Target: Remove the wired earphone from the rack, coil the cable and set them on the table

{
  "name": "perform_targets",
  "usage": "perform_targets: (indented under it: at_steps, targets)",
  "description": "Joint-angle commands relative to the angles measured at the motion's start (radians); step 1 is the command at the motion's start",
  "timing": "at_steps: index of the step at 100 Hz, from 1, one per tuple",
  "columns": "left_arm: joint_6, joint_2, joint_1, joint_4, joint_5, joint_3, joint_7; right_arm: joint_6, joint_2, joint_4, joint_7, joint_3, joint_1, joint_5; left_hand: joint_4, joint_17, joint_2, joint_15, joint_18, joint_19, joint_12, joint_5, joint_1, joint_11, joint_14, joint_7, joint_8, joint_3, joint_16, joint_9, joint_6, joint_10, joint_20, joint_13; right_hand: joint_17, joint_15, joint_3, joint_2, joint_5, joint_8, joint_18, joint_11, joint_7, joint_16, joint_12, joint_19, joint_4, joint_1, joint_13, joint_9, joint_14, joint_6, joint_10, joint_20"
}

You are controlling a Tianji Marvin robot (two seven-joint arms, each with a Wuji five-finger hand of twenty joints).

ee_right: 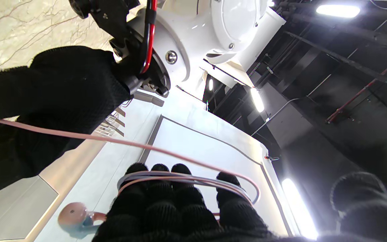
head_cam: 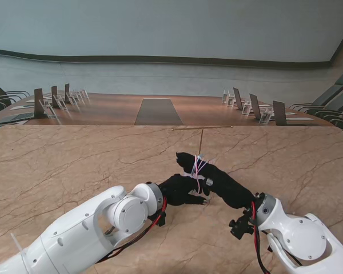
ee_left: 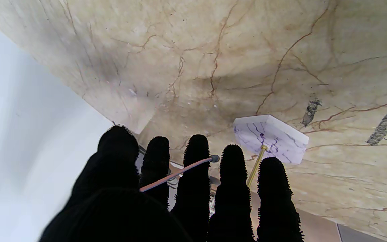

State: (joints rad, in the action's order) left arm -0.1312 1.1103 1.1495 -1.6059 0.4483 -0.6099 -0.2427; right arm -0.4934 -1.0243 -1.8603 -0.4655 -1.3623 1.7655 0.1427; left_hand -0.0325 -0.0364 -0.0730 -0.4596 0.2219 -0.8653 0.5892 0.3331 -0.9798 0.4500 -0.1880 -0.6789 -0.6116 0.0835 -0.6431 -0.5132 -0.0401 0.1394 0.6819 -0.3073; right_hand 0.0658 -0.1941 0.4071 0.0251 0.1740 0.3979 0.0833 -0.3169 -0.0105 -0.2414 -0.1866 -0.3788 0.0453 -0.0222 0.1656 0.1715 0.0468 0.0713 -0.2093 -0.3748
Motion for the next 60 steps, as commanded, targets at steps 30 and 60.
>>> perform_targets:
  at_steps: [30, 60]
  targets:
    - [0.006, -0.011, 0.035, 0.005, 0.061, -0.022, -0.004, -0.027, -0.01, 0.008, 0.029, -0.009, 0.001, 0.007, -0.004, -0.042, -0.138, 0.121, -0.039, 0.126, -0.081, -0.119, 0.305, -0.077, 0.049, 0.16, 0.105, 0.25, 0.069, 0.118, -0.032, -0.022, -0.015, 0.079, 0.003, -0.011, 0.015, 0.002, -0.032, 0.02, -0.035, -0.012, -0.009, -0.012, -0.009, -0.042, 0.03, 0.045, 0.009, -0.003, 0.029, -0.107, -0.009, 0.008]
    - [-0.005, -0.019, 0.059, 0.01, 0.089, -0.04, -0.008, -0.052, -0.009, 0.001, 0.029, -0.035, -0.004, 0.015, -0.023, -0.041, -0.179, 0.18, -0.046, 0.213, -0.106, -0.159, 0.37, -0.101, 0.067, 0.194, 0.134, 0.294, 0.099, 0.149, -0.04, -0.028, -0.031, 0.11, 0.001, -0.011, 0.014, 0.001, -0.033, 0.03, -0.037, -0.012, -0.009, -0.012, -0.007, -0.053, 0.03, 0.045, 0.009, -0.002, 0.031, -0.108, -0.011, 0.018]
